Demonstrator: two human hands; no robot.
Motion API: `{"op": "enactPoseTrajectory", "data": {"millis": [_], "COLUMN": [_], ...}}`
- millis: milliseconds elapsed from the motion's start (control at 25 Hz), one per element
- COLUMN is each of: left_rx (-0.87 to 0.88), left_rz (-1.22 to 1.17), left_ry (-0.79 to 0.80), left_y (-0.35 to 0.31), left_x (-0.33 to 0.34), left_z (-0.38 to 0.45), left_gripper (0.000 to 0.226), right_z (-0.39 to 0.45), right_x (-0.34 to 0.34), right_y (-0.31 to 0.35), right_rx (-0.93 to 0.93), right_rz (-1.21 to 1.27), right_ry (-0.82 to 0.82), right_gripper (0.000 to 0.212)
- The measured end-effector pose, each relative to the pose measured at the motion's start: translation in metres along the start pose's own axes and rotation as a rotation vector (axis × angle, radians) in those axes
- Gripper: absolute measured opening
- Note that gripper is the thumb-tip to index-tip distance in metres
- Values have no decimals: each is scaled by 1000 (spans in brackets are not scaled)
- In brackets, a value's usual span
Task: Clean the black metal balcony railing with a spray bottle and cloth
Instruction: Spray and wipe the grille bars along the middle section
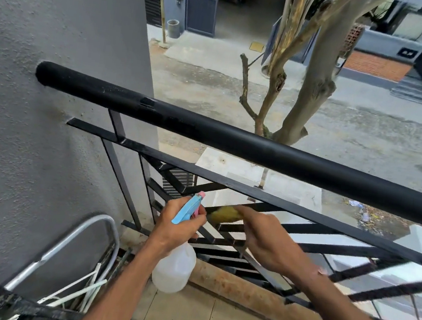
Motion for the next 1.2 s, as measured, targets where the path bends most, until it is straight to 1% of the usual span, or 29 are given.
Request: {"op": "enactPoseTrajectory", "data": {"millis": [80, 120, 160, 200, 240, 280, 320, 360, 400, 440, 480, 520, 560, 640, 720, 800, 920, 1040, 1160, 1200], "left_rx": [3, 12, 21, 24, 24, 23, 22, 27, 32, 34, 37, 43, 44, 34, 35, 28, 11, -36, -41, -53], "left_rz": [7, 6, 2, -1, -5, -12, -21, -21, -15, -12, -11, -8, -6, -22, -33, -37, -50, -114, -109, -114], "left_ry": [10, 10, 9, 12, 14, 17, 22, 19, 13, 5, -5, -16, -25, -39, -58, -85, -136, -185, -220, -232], "left_y": [-5, -9, -14, -17, -19, -22, -24, -27, -30, -31, -32, -33, -33, -29, -26, -19, -6, 10, 18, 22], "left_x": [8, 12, 14, 16, 17, 18, 19, 17, 16, 14, 11, 8, 6, -3, -16, -33, -57, -80, -97, -101], "left_z": [-2, -4, -6, -7, -8, -9, -10, -11, -12, -12, -13, -13, -14, -15, -16, -18, -18, -14, -10, -9], "left_gripper": [9, 9, 8, 7, 6, 6, 7, 8, 9, 9, 8, 7, 7, 8, 8, 7, 2, 22, 20, 24], "right_z": [-27, -40, -51, -58, -64, -67, -70, -67, -60, -47, -30, -9, 10, 41, 65, 92, 132, 172, 198, 201], "right_x": [-2, -2, -5, -11, -21, -33, -47, -60, -71, -71, -60, -40, -18, 17, 38, 53, 70, 86, 101, 104], "right_y": [-36, -51, -61, -67, -68, -72, -72, -71, -61, -50, -42, -40, -39, -27, -2, 27, 69, 111, 142, 150], "right_rx": [332, 470, 567, 621, 628, 599, 551, 488, 386, 279, 203, 171, 185, 217, 180, 88, -58, -247, -351, -371], "right_rz": [596, 863, 1090, 1260, 1360, 1344, 1194, 918, 616, 334, 121, -29, -131, -251, -269, -291, -357, -417, -464, -493], "right_ry": [-50, -96, -154, -226, -308, -389, -465, -536, -594, -606, -582, -537, -484, -436, -419, -380, -235, -109, -24, -20], "right_gripper": [27, 25, 23, 20, 19, 18, 17, 18, 21, 28, 40, 53, 61, 65, 63, 61, 62, 65, 68, 67]}}
Point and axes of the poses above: each hand's wrist, its own z-axis towards the middle knuckle, its own x-axis out of the palm, y = z × x, the point moved 8 cm from there along z, towards the middle knuckle, and after that the axes turned 2 degrees about z, right-handed, at the moved point
